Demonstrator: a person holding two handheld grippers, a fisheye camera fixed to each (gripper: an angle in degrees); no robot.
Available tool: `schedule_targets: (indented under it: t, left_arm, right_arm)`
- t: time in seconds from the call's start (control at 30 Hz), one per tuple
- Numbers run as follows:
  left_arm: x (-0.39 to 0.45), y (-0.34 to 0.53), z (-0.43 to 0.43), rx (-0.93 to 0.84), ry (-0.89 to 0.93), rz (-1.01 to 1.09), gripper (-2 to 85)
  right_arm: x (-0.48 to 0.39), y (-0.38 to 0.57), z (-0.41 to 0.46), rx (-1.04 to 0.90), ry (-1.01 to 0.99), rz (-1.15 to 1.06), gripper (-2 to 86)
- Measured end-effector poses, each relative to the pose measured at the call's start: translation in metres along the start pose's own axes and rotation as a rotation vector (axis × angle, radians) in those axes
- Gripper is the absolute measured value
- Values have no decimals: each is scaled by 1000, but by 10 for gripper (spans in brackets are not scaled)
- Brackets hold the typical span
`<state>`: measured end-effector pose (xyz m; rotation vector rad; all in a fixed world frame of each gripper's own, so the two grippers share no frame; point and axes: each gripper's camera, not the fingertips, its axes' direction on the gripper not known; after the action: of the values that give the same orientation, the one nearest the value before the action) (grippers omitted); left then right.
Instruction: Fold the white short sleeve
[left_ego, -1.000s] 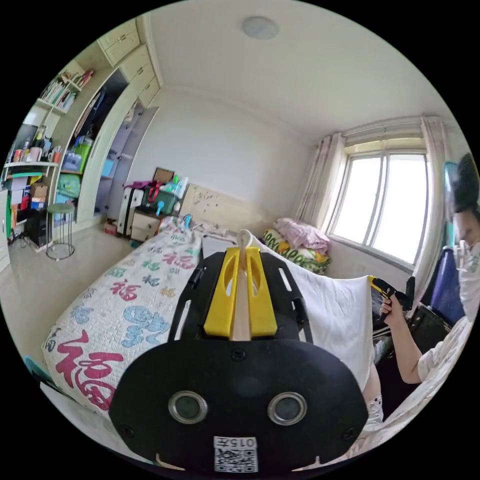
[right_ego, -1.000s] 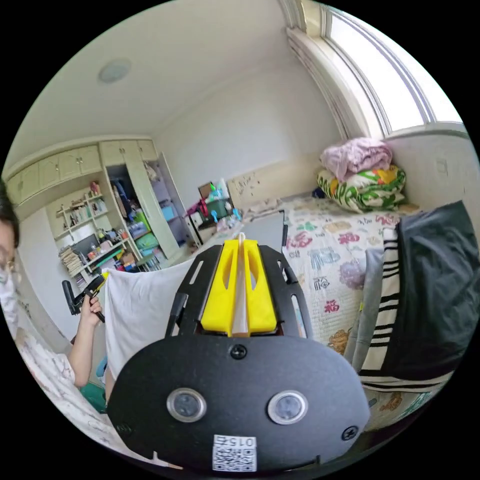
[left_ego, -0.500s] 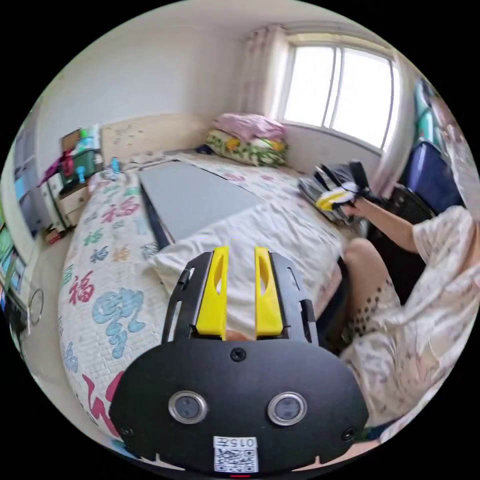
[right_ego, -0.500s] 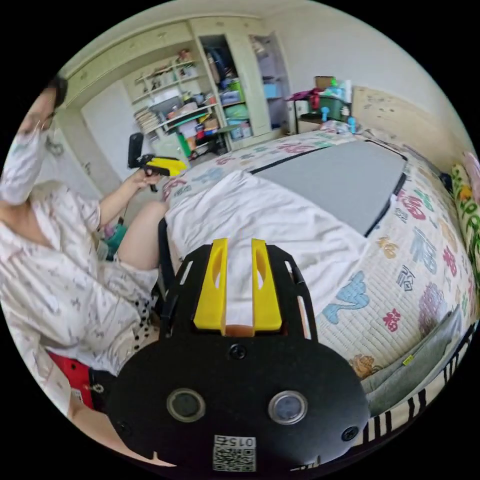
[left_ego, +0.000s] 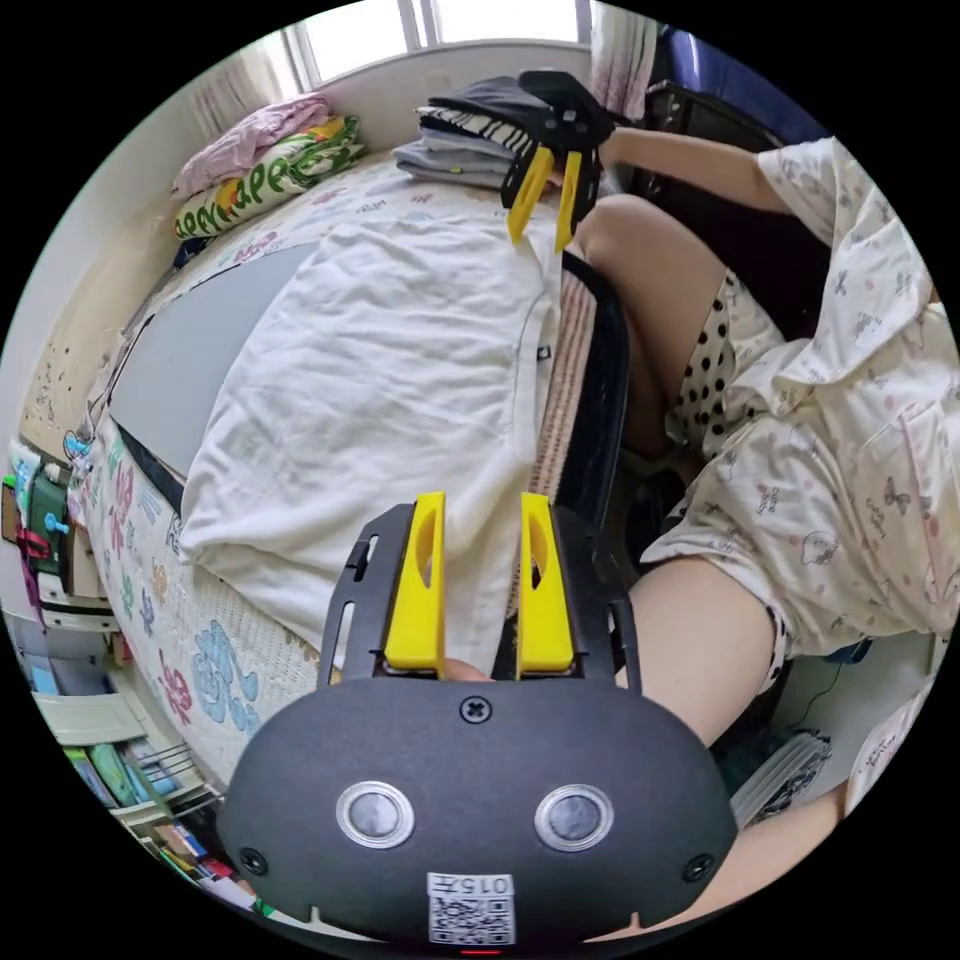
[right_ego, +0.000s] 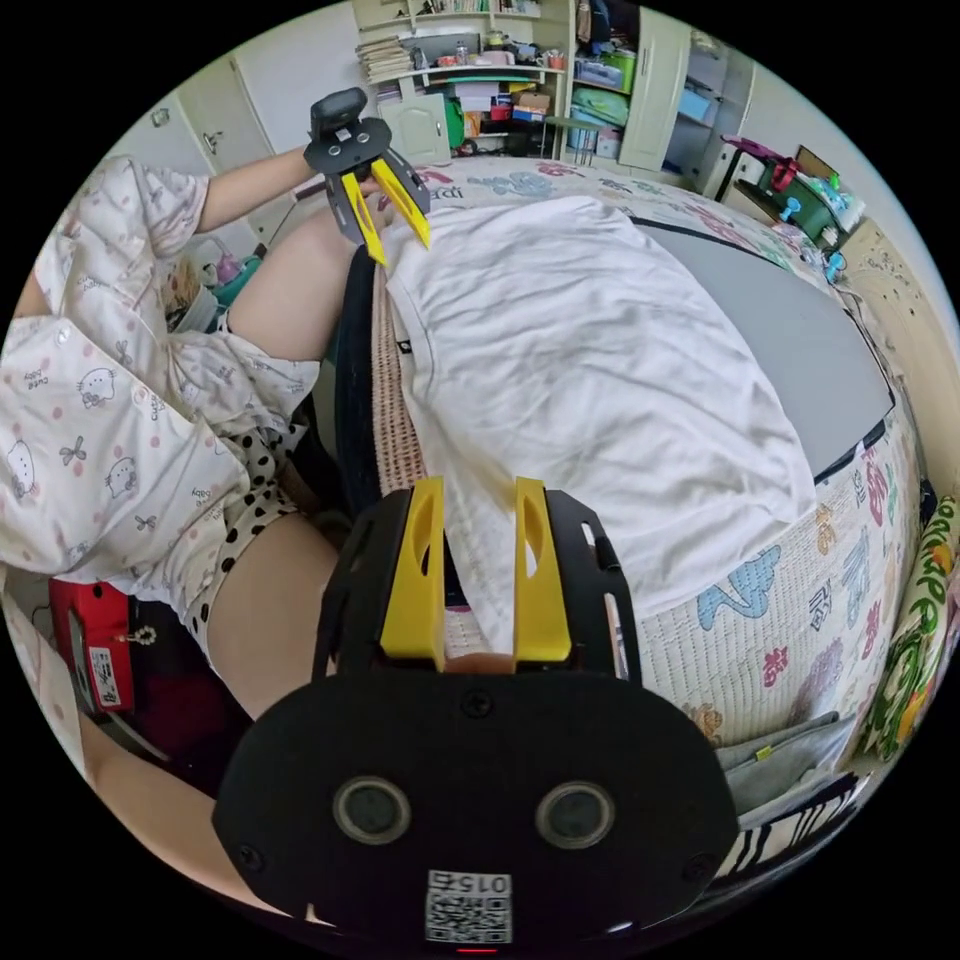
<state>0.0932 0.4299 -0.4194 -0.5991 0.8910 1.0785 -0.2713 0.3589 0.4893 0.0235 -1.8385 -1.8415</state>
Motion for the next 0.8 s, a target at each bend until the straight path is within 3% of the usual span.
schedule_targets:
  t: [0.17,0.33,0.43,0.53,0.63,0.7,0.8]
  left_arm:
    - [-6,1,-17,-20,-29,19,50]
    - [-52,6,-66,81,119,-40,12]
    - [-121,3,-120,187,175,-84,9]
    - [-239,-23,-184,328,135,-200,10]
    - [-378,-78,-231,471,-83,-471,20]
    - [-452,-103,-250,650,-227,-816,56]
    - [-450,-119,-252,710,-317,-923,92]
  right_arm:
    - [3,-13,11,-73,51,-43,65]
    - [35,-25,-15,-61,-41,6,6]
    - [74,-37,-62,-18,-94,26,-3]
    - [157,-77,-131,26,17,94,-5]
    - [296,-155,-204,148,251,311,-2]
    - [409,-200,-260,376,393,652,5]
    - [449,-203,-297,690,320,822,44]
